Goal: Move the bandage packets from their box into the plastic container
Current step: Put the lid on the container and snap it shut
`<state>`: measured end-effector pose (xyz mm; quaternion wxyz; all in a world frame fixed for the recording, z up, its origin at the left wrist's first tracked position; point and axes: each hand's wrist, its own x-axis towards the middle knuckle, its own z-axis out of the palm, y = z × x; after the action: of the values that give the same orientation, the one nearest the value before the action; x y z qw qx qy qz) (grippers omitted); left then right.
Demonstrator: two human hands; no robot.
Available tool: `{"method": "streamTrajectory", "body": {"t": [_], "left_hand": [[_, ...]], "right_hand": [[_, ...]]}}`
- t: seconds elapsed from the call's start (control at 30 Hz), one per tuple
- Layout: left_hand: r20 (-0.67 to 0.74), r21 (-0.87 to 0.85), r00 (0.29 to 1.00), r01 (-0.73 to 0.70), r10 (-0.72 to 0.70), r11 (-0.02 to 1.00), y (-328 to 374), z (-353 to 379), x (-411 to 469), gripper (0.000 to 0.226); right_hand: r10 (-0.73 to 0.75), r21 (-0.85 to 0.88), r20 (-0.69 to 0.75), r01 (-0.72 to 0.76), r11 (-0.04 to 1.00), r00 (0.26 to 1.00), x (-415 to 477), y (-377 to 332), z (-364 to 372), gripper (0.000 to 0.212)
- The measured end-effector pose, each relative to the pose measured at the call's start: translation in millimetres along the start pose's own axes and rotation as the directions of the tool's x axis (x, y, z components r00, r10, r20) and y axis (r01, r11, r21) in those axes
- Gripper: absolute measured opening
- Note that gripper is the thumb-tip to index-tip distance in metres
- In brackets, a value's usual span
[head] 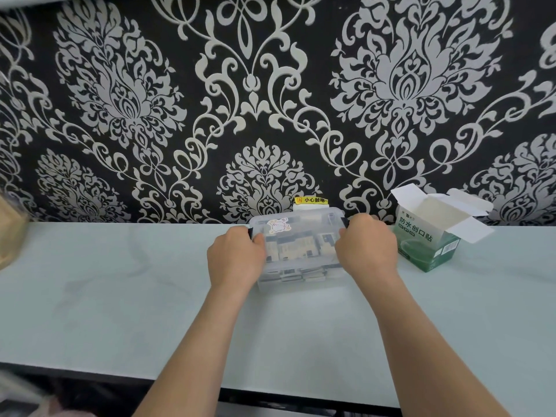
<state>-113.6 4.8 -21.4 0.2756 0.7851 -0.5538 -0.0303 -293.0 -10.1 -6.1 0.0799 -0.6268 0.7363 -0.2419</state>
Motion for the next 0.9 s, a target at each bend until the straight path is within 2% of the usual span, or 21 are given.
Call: {"method": "streamTrajectory", "body": {"t": [0.17, 0.27, 0.33, 0.4, 0.43, 0.5, 0.57, 0.63, 0.7, 0.77, 0.8, 0.9], "left_hand": [[-0.059, 0.185, 0.995, -0.071, 0.083, 0.980, 7.0, -3.4, -3.0, 0.021], [-0.009, 0.190, 0.995, -0.099, 0.103, 0.977, 13.8, 0.0, -7.5, 0.021], [0.079, 0.140, 0.991, -0.117, 0.107, 0.983, 16.2, 2.4, -9.7, 0.036], [0.205, 0.138, 0.972, -0.147, 0.117, 0.979, 20.6, 2.8, -10.6, 0.049], [0.265, 0.155, 0.954, -0.187, 0.141, 0.970, 23.0, 2.7, -11.4, 0.055], [0.354, 0.172, 0.912, -0.283, 0.209, 0.944, 28.8, 1.5, -13.8, 0.064], [0.390, 0.163, 0.890, -0.319, 0.236, 0.934, 31.7, 0.5, -15.2, 0.069], [0.386, 0.149, 0.892, -0.315, 0.238, 0.937, 32.3, -0.8, -14.6, 0.071], [0.365, 0.137, 0.900, -0.305, 0.238, 0.942, 31.7, -0.2, -14.5, 0.070], [0.346, 0.129, 0.908, -0.297, 0.237, 0.946, 32.7, 1.0, -15.8, 0.068], [0.335, 0.127, 0.911, -0.296, 0.240, 0.947, 33.9, 2.0, -17.1, 0.066], [0.291, 0.108, 0.917, -0.315, 0.273, 0.943, 37.6, 3.4, -21.3, 0.058]], "right_hand": [[-0.068, -0.048, 0.017, 0.069, 0.996, 0.998, -2.9, -2.9, -1.4, 0.005], [-0.090, -0.044, 0.013, 0.091, 0.995, 0.996, -2.9, -3.0, 0.9, 0.014], [-0.098, 0.038, 0.062, 0.096, 0.995, 0.993, -2.7, -2.8, 4.8, 0.028], [-0.105, 0.152, 0.081, 0.092, 0.984, 0.991, -3.5, -2.4, 6.6, 0.023], [-0.109, 0.170, 0.036, 0.102, 0.980, 0.993, -3.7, -1.6, 5.1, 0.017], [-0.056, 0.182, -0.113, 0.076, 0.980, 0.992, -1.8, 3.1, -1.7, 0.033], [0.053, 0.280, -0.244, 0.018, 0.960, 0.968, 0.2, 10.1, -13.9, 0.053], [0.131, 0.326, -0.277, -0.035, 0.945, 0.952, 3.0, 19.2, -24.2, 0.071], [0.186, 0.301, -0.227, -0.113, 0.947, 0.956, 8.1, 31.2, -27.1, 0.079], [0.225, 0.287, -0.127, -0.181, 0.941, 0.966, 12.9, 42.4, -25.8, 0.075], [0.233, 0.256, -0.085, -0.205, 0.945, 0.969, 14.6, 47.8, -24.5, 0.066], [0.203, 0.131, -0.117, -0.187, 0.974, 0.972, 18.2, 58.8, -21.8, 0.032]]}}
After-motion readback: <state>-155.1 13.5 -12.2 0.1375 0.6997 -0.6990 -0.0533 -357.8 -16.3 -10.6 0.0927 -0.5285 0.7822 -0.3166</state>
